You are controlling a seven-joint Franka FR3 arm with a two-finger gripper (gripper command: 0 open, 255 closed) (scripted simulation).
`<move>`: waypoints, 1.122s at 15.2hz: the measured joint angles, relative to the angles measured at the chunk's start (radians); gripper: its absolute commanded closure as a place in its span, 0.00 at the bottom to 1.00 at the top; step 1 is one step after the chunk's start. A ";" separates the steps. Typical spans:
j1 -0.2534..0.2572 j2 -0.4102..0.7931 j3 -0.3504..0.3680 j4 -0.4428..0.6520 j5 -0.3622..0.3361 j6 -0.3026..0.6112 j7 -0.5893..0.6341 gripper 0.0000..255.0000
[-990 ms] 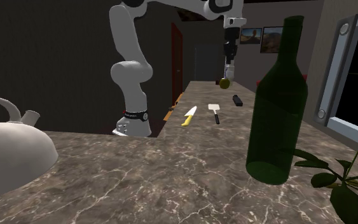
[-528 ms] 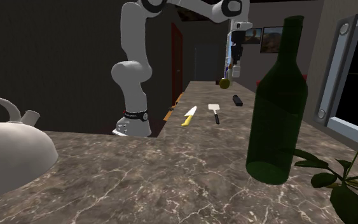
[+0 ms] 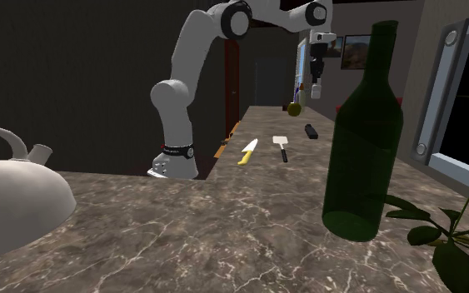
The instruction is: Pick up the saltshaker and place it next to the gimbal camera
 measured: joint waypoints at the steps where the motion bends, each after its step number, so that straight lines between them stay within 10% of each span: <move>1: 0.043 0.053 -0.006 0.084 -0.028 -0.036 0.015 1.00; 4: 0.158 0.201 -0.034 0.314 -0.095 -0.121 0.032 1.00; 17: 0.101 0.176 -0.028 0.086 -0.088 0.069 0.062 1.00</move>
